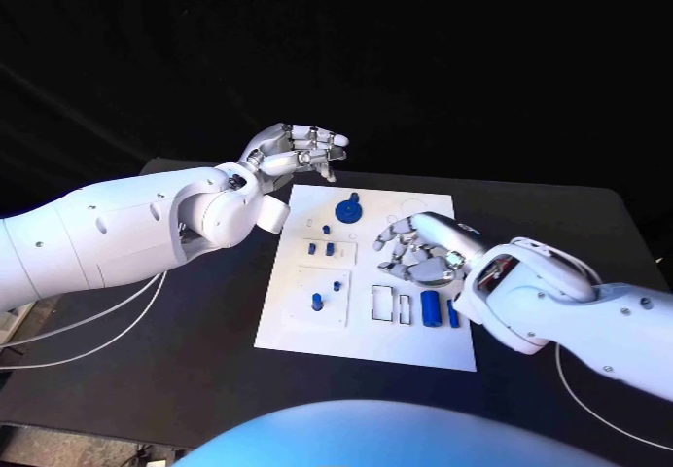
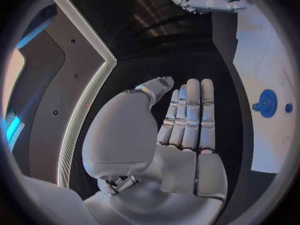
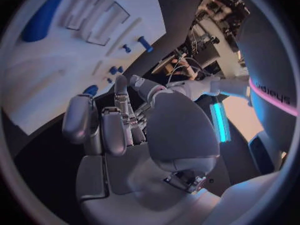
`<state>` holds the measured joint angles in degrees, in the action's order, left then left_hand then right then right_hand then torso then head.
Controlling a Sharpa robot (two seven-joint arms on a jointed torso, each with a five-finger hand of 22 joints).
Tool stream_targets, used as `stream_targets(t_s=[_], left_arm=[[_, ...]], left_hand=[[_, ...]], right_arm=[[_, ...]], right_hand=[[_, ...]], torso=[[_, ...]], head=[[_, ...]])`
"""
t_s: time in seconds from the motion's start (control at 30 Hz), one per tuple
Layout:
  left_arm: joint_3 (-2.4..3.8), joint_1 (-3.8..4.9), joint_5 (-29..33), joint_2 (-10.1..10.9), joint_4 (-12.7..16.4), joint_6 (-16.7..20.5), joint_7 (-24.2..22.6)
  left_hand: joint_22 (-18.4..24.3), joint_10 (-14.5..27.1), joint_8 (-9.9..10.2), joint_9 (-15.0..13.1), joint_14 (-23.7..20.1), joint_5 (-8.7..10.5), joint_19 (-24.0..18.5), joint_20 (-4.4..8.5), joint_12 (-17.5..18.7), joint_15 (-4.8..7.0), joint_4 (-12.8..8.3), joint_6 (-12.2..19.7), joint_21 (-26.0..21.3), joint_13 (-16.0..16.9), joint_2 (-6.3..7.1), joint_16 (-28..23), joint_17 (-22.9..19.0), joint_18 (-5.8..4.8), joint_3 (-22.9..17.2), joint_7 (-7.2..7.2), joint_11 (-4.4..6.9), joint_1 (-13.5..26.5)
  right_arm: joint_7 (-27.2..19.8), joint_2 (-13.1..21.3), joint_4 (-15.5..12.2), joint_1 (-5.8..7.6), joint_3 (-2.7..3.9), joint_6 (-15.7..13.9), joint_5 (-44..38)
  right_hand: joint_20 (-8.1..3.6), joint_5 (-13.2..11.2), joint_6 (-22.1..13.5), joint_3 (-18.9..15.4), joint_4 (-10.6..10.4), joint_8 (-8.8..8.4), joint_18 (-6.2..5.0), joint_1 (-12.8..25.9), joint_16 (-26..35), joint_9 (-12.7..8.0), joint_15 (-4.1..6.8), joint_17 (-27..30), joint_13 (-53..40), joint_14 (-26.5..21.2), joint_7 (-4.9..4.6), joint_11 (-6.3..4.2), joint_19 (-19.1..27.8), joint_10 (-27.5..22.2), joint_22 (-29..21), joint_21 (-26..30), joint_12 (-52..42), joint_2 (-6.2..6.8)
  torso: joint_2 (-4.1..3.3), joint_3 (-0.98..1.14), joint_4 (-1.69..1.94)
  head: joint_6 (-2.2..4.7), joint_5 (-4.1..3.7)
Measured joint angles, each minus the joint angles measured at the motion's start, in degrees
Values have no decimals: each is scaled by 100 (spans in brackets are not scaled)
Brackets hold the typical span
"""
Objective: Assemble the parts on the task board
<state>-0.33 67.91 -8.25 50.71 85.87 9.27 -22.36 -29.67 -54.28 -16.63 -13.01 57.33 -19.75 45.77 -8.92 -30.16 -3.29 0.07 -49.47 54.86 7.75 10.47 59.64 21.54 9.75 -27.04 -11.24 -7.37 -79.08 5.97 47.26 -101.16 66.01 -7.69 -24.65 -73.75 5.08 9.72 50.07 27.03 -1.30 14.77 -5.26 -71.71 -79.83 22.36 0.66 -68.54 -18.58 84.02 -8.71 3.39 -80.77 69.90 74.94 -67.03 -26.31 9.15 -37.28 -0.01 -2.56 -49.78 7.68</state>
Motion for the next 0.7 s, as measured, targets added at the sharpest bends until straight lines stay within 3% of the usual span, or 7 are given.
stream_targets(t_s=[0.07,0.13,0.23,0.43,0.7], left_arm=[[-1,0,0,10,4,0,1],[-5,0,0,20,7,1,2],[-8,0,0,31,7,2,2],[-10,0,0,14,-1,3,0],[-18,0,0,-26,-9,3,-4]], left_hand=[[1,0,0,0,0,0,0,0,0,0,0,0,0,0,0,0,0,0,0,0,0,0],[1,0,0,0,0,0,0,0,0,0,0,0,0,0,0,0,0,0,0,0,0,0],[2,0,0,1,0,0,0,0,0,0,0,0,0,0,0,0,0,0,0,0,0,0],[1,22,0,1,0,0,0,0,0,0,0,0,0,0,0,0,0,0,0,0,-22,0],[1,22,0,2,0,0,0,0,0,0,0,0,0,0,0,0,-4,0,0,0,-22,0]], right_arm=[[15,334,-50,48,-1,27,508],[34,619,-127,53,-10,62,886],[79,932,-270,-5,-22,116,1188],[346,1361,-492,-162,-55,221,1323],[965,1429,-634,-377,-73,234,882]], right_hand=[[-29,136,43,-222,-213,276,-1,225,-69,160,37,-84,-649,-2,48,-41,-135,-159,0,-280,-728,-25],[-88,271,122,-332,-323,543,92,251,-135,352,104,-167,-1520,0,127,-95,-230,-244,0,-520,-1604,-41],[-138,282,120,-436,-448,736,92,265,-213,569,103,-274,-2647,0,186,-157,-284,-172,-1,-724,-2614,-55],[-117,282,-54,-642,-763,783,177,442,-317,729,103,-492,-3385,0,155,-103,-305,-50,-1,-984,-3197,46],[-117,381,-103,-1050,-1263,782,177,702,-394,876,102,-610,-3705,0,168,-104,-304,-7,-2,-1073,-3362,141]], torso=[[14,-5,-27],[33,-12,-62],[62,-20,-115],[120,-35,-197],[150,-52,-232]], head=[[5,-42],[13,-96],[30,-175],[24,-275],[15,-321]])
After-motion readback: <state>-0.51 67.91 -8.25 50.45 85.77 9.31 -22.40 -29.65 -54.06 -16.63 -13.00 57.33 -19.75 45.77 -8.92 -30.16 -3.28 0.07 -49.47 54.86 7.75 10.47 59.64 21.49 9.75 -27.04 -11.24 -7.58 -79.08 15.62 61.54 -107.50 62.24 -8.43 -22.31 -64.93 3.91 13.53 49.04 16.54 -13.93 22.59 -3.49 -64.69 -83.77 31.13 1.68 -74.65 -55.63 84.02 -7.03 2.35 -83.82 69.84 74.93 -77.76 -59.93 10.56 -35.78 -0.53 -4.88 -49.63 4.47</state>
